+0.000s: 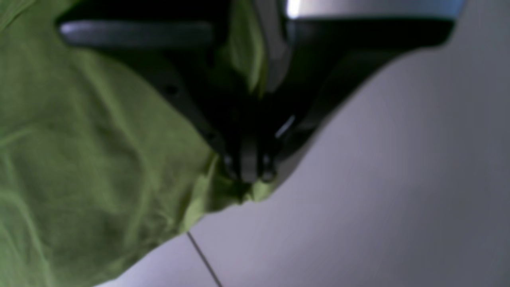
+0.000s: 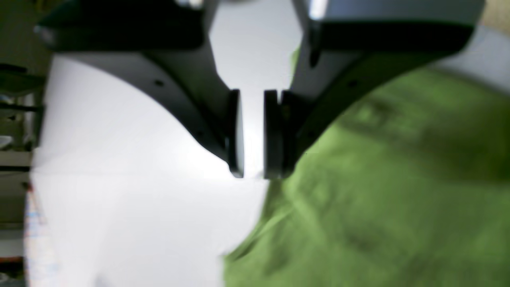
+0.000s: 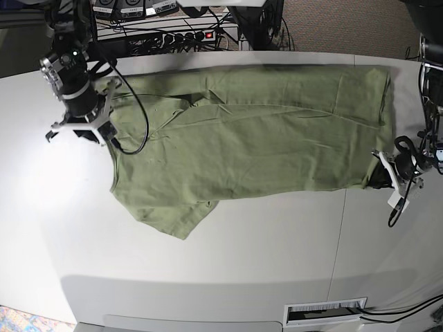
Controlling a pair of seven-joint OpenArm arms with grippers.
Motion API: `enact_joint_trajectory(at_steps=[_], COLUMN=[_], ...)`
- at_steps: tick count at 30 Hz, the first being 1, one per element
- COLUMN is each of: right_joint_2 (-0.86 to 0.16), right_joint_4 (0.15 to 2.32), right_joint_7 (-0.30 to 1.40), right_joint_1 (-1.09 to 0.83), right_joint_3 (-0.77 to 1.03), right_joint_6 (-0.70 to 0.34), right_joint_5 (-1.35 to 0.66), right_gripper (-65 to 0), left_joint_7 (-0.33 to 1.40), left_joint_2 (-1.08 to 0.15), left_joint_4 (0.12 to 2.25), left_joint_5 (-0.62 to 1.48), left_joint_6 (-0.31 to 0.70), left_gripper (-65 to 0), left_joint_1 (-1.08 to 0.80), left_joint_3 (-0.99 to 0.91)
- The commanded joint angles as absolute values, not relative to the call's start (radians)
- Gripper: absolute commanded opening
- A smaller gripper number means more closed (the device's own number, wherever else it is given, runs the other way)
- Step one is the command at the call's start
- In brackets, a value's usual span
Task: Fold the T-shirt properly
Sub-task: 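Grasp the sleeve corner with right gripper, hem corner with left gripper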
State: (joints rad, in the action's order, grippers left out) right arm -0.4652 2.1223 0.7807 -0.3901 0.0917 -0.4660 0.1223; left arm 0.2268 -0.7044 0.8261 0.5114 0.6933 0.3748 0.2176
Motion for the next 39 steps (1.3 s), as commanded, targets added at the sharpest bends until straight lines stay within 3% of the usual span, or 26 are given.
enact_joint_trajectory(at_steps=[1,4,14,19,32,39], right_joint_2=[-0.479,-0.473,-0.459,-0.459,-0.459,-0.459], right_joint_4=[2.141,2.138,1.991,1.848,1.523,1.287], right_joint_7=[0.762,0.763,0.712,0.693,0.691,0.656], right_joint_1=[-0.373,-0.334,-0.21,-0.088,0.282,0.466], right_joint_3=[0.1,0.1,0.099,0.097,-0.138,-0.165], right_joint_6=[-0.44,-0.388,-0.385,-0.386,-0.408,-0.443], right_joint_5=[0.127,0.131,0.08,-0.001,-0.033,-0.04], right_gripper=[-55.5,-55.5,-55.4,-42.0,-41.8,-41.8], left_joint_7=[0.21,0.251,0.508,0.646,0.756,0.771], left_joint_2=[-0.738,-0.759,-0.815,-0.816,-0.891,-0.9], left_joint_4=[0.854,0.905,1.09,1.164,1.222,1.222], left_joint_5=[0.529,0.548,0.787,0.857,0.805,0.805], left_joint_6=[0.698,0.698,0.698,0.698,0.698,0.698], left_gripper=[-65.0,-65.0,-65.0,-65.0,-65.0,-65.0], left_joint_1=[0.4,0.399,0.399,0.399,0.398,0.393], left_joint_3=[0.212,0.212,0.212,0.212,0.212,0.212])
